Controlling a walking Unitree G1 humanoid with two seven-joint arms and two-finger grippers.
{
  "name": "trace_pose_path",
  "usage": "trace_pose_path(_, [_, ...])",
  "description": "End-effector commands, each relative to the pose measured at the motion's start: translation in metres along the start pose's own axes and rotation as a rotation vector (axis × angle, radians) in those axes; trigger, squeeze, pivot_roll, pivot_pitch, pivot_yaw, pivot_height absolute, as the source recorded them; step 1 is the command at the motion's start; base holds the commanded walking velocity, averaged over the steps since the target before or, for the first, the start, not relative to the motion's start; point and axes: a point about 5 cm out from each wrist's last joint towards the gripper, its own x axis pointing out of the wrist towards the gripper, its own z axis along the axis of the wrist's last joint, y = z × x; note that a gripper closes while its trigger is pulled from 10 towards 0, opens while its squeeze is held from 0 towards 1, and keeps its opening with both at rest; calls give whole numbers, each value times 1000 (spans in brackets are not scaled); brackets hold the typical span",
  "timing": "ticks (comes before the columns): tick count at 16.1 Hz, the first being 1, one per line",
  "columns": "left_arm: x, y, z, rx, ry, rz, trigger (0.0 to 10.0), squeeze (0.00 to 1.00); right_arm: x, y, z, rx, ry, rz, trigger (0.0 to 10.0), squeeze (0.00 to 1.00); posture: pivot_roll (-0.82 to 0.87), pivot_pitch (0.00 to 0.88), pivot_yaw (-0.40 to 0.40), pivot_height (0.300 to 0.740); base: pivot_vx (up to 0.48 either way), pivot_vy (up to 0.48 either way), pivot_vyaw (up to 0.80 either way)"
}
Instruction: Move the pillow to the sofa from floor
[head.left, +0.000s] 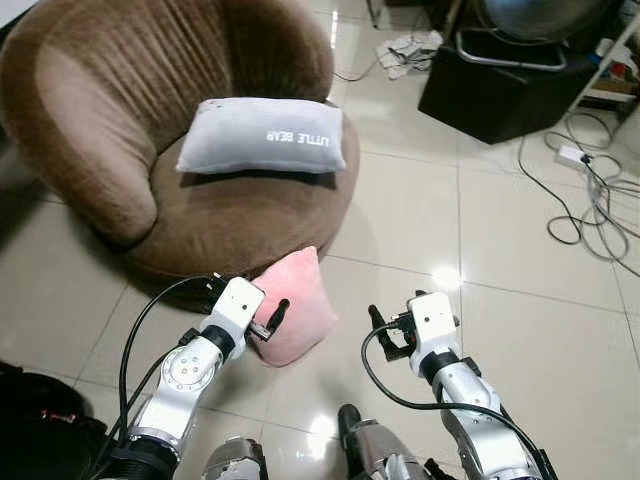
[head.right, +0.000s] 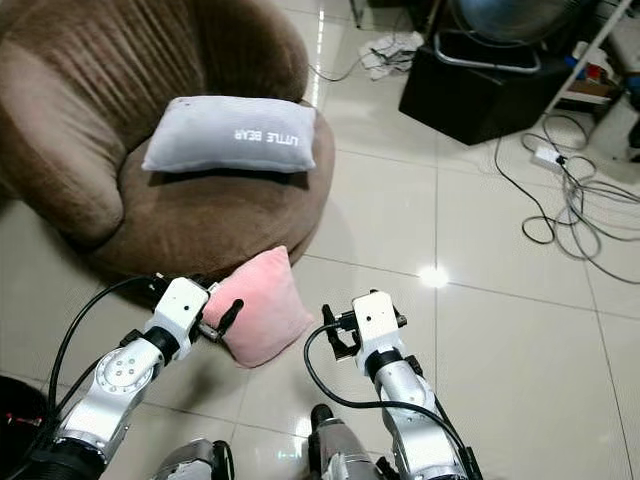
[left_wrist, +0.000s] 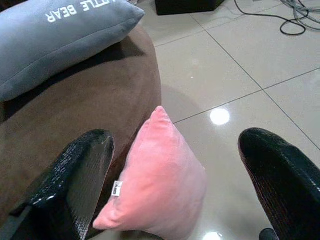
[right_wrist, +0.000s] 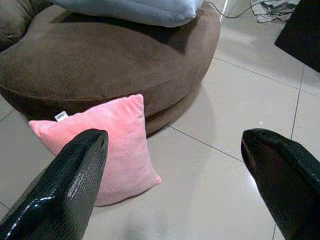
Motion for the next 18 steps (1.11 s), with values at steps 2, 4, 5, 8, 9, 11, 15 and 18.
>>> trace_pose_path(2, [-3, -1, -7, -5, 28, -8, 10000, 0, -4, -1, -8, 11, 33, -12, 10000, 55, 79, 220, -23, 740, 0, 0, -603])
trace_pose_path(4, [-4, -2, -7, -2, 27, -13, 10000, 0, -3, -2, -7, 10, 30, -23, 10000, 55, 80, 223, -25, 740, 0, 0, -566])
trace_pose_path(5, [-4, -2, -7, -2, 23, -21, 10000, 0, -4, -2, -8, 6, 31, -21, 10000, 59, 80, 225, -25, 740, 0, 0, 0])
trace_pose_path(8, [-4, -4, -6, -54, 9, -28, 10000, 0, -5, 0, -10, -6, 41, -15, 10000, 63, 80, 230, -27, 740, 280, 391, 0])
trace_pose_path(9, [-4, -4, -5, -56, 9, -28, 10000, 0, -5, 0, -10, -6, 42, -15, 10000, 63, 80, 230, -27, 740, 266, 401, 0])
trace_pose_path(11, [-3, -5, -4, -55, -2, -39, 10000, 0, -5, 0, -11, -12, 48, -11, 10000, 67, 77, 232, -28, 740, 0, 431, 0])
trace_pose_path(15, [-2, -6, -6, 3, 23, -61, 10000, 0, -4, 1, -11, -22, 46, -3, 10000, 78, 76, 232, -27, 740, 240, 225, 0])
trace_pose_path(18, [-2, -6, -8, 5, 36, -79, 10000, 0, -4, 3, -11, -26, 40, 6, 10000, 90, 76, 225, -24, 740, 461, 0, 0])
